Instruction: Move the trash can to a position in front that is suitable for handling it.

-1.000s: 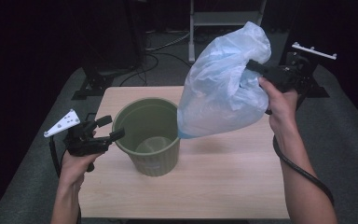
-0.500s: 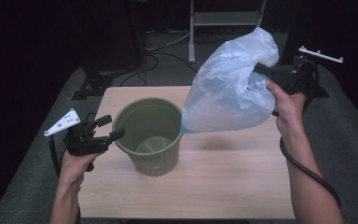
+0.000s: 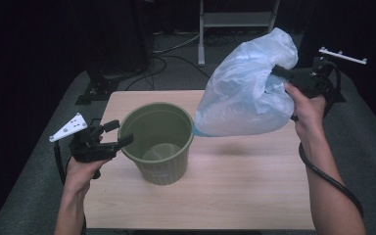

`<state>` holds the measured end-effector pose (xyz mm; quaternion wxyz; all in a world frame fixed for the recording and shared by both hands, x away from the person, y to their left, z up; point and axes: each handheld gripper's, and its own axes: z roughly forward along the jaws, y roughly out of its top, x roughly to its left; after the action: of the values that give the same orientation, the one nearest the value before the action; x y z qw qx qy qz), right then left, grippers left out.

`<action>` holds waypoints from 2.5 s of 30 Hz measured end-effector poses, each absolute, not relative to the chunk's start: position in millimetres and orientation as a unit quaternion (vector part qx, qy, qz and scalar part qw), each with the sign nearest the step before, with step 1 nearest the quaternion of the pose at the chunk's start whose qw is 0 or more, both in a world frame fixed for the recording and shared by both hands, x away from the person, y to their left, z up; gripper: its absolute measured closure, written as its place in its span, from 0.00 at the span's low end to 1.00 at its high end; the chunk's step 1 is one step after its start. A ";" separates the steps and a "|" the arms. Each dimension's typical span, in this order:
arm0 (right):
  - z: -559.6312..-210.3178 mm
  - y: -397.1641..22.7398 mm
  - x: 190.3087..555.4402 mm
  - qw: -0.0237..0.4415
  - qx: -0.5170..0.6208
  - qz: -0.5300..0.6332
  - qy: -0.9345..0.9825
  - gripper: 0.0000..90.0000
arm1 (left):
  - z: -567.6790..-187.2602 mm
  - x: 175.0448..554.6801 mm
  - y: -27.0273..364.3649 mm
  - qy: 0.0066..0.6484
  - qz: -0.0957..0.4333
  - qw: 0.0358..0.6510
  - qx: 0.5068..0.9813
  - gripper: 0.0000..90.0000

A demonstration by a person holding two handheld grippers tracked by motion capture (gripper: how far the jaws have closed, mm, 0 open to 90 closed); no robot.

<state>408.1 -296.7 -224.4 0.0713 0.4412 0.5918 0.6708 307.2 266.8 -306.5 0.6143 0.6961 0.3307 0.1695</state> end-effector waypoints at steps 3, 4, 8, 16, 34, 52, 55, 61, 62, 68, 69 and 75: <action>-225.7 -297.2 408.7 0.070 0.443 0.669 0.592 0.97 | -306.4 307.1 265.3 0.329 0.169 0.614 0.697 0.19; -226.7 -297.5 409.2 0.069 0.444 0.668 0.593 0.97 | -306.6 307.1 265.0 0.330 0.168 0.614 0.697 0.19; -227.8 -299.0 410.2 0.069 0.445 0.668 0.593 0.97 | -307.3 307.5 265.8 0.331 0.168 0.614 0.696 0.19; -225.9 -299.9 411.0 0.067 0.444 0.666 0.596 0.97 | -306.7 306.6 267.2 0.331 0.170 0.614 0.696 0.19; -240.6 -313.6 414.3 0.059 0.455 0.657 0.598 0.97 | -306.0 303.9 271.4 0.335 0.174 0.612 0.695 0.19; -327.4 -268.6 439.1 -0.003 0.471 0.635 0.612 0.96 | -305.5 303.3 273.7 0.334 0.176 0.612 0.695 0.19; -340.7 -253.3 442.7 -0.012 0.469 0.629 0.620 0.96 | -306.9 302.5 275.1 0.335 0.177 0.612 0.694 0.19; -356.4 -224.6 446.1 -0.025 0.456 0.623 0.635 0.95 | -309.8 302.1 277.3 0.339 0.176 0.613 0.692 0.19; -358.2 -220.2 446.5 -0.026 0.453 0.622 0.638 0.95 | -310.2 302.1 277.3 0.339 0.175 0.613 0.691 0.19; -372.0 -194.4 448.5 -0.016 0.441 0.595 0.672 0.95 | -311.8 301.5 278.5 0.340 0.175 0.613 0.691 0.19; -375.8 -191.2 449.2 -0.018 0.442 0.590 0.675 0.94 | -312.1 301.4 279.0 0.341 0.175 0.613 0.691 0.19; -390.7 -179.6 451.4 -0.023 0.439 0.565 0.698 0.83 | -313.0 300.5 281.5 0.345 0.175 0.613 0.689 0.19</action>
<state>451.4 -179.6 -390.7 -0.0234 0.4388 0.6980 0.5654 300.5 281.5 -313.0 0.6127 0.6892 0.3447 0.1754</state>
